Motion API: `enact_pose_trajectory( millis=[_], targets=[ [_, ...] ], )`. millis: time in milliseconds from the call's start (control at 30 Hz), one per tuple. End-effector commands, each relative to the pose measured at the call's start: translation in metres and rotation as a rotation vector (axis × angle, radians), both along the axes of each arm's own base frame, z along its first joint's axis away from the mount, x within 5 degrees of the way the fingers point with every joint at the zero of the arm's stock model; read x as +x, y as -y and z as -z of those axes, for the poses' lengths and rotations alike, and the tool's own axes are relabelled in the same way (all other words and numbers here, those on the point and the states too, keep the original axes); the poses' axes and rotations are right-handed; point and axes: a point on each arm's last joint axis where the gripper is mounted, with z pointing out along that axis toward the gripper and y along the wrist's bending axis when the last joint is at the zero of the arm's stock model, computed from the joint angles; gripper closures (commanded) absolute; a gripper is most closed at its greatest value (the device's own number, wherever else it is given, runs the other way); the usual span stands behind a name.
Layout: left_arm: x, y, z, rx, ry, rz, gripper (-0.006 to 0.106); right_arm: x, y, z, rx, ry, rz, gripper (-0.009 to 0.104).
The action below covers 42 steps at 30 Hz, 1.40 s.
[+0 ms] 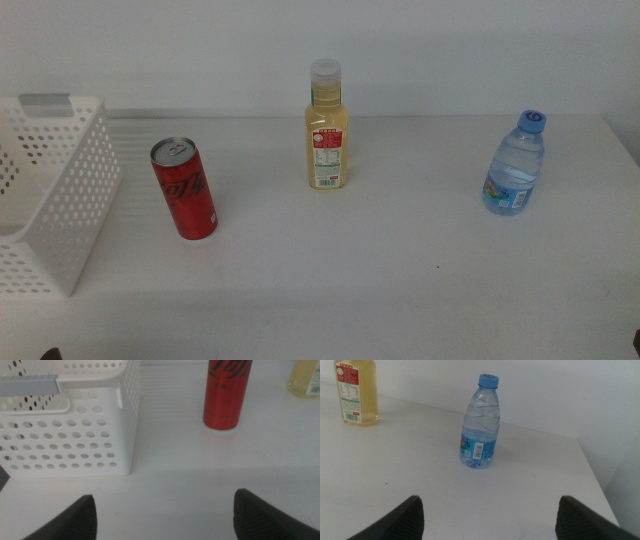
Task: Use arms to grab the bottles and put them into the dustbin to the left of the table.
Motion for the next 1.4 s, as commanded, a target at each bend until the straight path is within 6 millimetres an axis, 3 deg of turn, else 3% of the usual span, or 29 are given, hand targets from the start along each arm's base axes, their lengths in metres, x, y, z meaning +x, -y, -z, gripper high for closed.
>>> enact_pose_trajectory(
  millis=[0, 300, 667, 1067, 1367],
  targets=[
    [0.001, 0.000, -0.006, 0.003, 0.086, 0.001, 0.012, -0.001, 0.001, -0.011, -0.002, 0.110, 0.010, 0.025],
    [0.004, 0.000, -0.009, 0.010, 0.107, 0.002, 0.012, -0.001, 0.001, -0.011, -0.002, 0.110, 0.010, 0.025],
    [0.046, 0.020, -0.026, -0.023, 0.226, 0.204, 0.012, -0.001, 0.001, -0.011, -0.002, 0.110, 0.010, 0.025],
    [0.087, 0.036, -0.011, -0.047, 0.280, 0.223, 0.012, -0.001, 0.001, -0.011, -0.002, 0.110, 0.010, 0.025],
    [0.096, 0.038, -0.004, -0.040, 0.317, 0.207, 0.012, -0.001, 0.001, -0.011, -0.002, 0.110, 0.010, 0.025]
  ],
)
